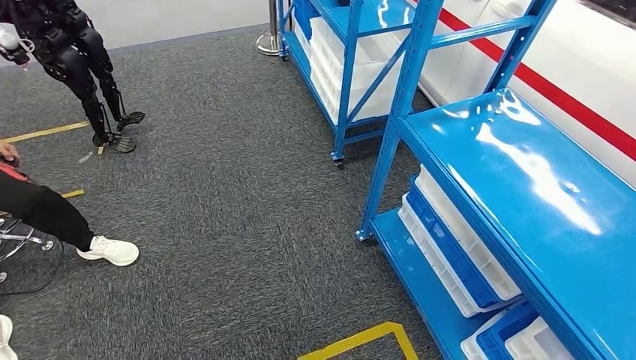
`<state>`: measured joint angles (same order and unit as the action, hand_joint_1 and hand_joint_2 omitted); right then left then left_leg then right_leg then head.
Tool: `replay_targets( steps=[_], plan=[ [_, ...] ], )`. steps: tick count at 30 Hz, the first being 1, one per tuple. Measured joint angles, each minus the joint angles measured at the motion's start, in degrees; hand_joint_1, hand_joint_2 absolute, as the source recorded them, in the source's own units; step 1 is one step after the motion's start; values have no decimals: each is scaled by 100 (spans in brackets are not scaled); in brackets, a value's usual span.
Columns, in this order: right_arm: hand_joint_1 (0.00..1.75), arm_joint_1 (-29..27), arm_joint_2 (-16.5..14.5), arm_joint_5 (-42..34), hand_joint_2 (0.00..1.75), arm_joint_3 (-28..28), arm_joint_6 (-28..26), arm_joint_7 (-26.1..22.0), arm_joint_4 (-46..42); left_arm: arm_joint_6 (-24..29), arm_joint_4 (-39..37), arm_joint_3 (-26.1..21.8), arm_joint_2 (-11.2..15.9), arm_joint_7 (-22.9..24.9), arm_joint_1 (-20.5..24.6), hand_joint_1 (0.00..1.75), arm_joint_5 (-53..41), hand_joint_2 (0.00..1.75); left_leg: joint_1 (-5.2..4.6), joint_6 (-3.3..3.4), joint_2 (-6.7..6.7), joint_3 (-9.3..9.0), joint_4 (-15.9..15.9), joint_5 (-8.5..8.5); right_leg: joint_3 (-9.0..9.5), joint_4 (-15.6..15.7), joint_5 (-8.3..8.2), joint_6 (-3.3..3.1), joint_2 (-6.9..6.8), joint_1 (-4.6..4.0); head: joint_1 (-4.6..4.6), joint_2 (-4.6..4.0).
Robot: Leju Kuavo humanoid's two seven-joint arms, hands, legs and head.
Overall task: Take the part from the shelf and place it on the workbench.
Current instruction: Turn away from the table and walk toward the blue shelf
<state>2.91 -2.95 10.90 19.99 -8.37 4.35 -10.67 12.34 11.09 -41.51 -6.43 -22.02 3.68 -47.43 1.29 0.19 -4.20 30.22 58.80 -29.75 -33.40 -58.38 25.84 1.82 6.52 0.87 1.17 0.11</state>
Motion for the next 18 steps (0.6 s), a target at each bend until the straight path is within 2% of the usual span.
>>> replay_targets(
  steps=[1, 2, 3, 5, 7, 8, 9, 10, 11, 12, 13, 14, 16, 17, 18],
  plan=[
    [0, -7, 3, 3, 0, -5, 0, 3, 0, 1, 1, -7, -9, -1, 5, 0, 2, 0, -12, 52, 70, 0, -22, 25, -35, 7, -20, 48, 47, 8, 1, 0],
    [0, -17, 8, 3, 0, -9, 0, 5, 0, 2, 1, -11, -18, -3, 10, 0, 3, 0, -24, 110, 139, -8, -58, 56, -78, -25, -12, 76, 5, 10, 1, 0],
    [0, -19, 10, 2, 0, -10, 0, 8, 0, 3, 2, -15, -26, -7, 13, 0, 3, 0, -28, 171, 218, -15, -98, 91, -157, -147, 52, 78, -107, 8, 14, 0],
    [0, -8, 11, 1, 0, -13, 0, 12, 0, 1, 2, -26, -33, -12, 12, 0, 2, 0, -44, 241, 383, -12, -145, 129, -442, -712, 337, 32, -421, 3, 41, 0],
    [0, -1, 13, 3, 0, -14, 0, 13, 0, -10, 2, -40, -37, -13, 8, 0, 1, 0, -66, 254, 558, 9, -144, 132, -765, -1408, 619, 20, -546, 6, 55, 0],
    [0, -5, 18, 5, 0, -15, 0, 13, 0, -16, 2, -45, -42, -13, 8, 0, 1, 0, -72, 252, 642, 15, -143, 130, -813, -1556, 659, 48, -567, 14, 55, 0],
    [0, -10, 25, 7, 0, -15, 1, 13, 0, -19, 2, -48, -47, -13, 10, 0, 2, 0, -73, 246, 720, 17, -141, 128, -741, -1478, 615, 95, -592, 25, 56, 0],
    [0, -13, 34, 9, 0, -16, 1, 13, 0, -21, 2, -49, -55, -12, 13, 0, 2, 0, -72, 236, 793, 13, -138, 122, -553, -1180, 504, 149, -640, 43, 56, 0],
    [0, -11, 40, 10, 0, -16, 2, 13, 0, -21, 2, -50, -63, -10, 17, 0, 2, 0, -74, 216, 855, 1, -133, 112, -299, -755, 373, 195, -749, 63, 56, 0],
    [0, -1, 44, 10, 0, -17, 5, 13, 0, -21, 3, -51, -68, -4, 19, 0, 1, 0, -86, 186, 913, -14, -127, 95, -78, -382, 266, 213, -872, 58, 57, 0],
    [0, 10, 45, 9, 0, -17, 9, 13, 0, -20, 4, -53, -71, 3, 21, 0, 0, 0, -99, 147, 963, -30, -121, 77, 72, -123, 197, 191, -958, 52, 49, 0],
    [0, 18, 45, 9, 0, -18, 12, 13, 0, -20, 5, -55, -73, 11, 26, 0, -2, 0, -111, 111, 1011, -50, -117, 62, 138, -2, 169, 152, -1005, 33, 42, 0],
    [0, 16, 49, 8, 0, -19, 15, 13, 0, -20, 6, -60, -82, 21, 44, 0, -5, 0, -97, 41, 1105, -92, -131, 43, 126, 17, 155, 46, -908, 4, 28, 0],
    [0, 8, 51, 8, 0, -19, 15, 13, 0, -20, 7, -61, -87, 23, 55, 0, -8, 0, -74, 5, 1077, -103, -113, 16, 129, 27, 146, 6, -852, 15, 26, 0],
    [0, 5, 55, 8, 0, -18, 15, 14, 0, -20, 7, -62, -90, 23, 62, 0, -10, 0, -51, -27, 964, -78, -27, -62, 135, 37, 135, -39, -798, 32, 15, 0]
  ],
)
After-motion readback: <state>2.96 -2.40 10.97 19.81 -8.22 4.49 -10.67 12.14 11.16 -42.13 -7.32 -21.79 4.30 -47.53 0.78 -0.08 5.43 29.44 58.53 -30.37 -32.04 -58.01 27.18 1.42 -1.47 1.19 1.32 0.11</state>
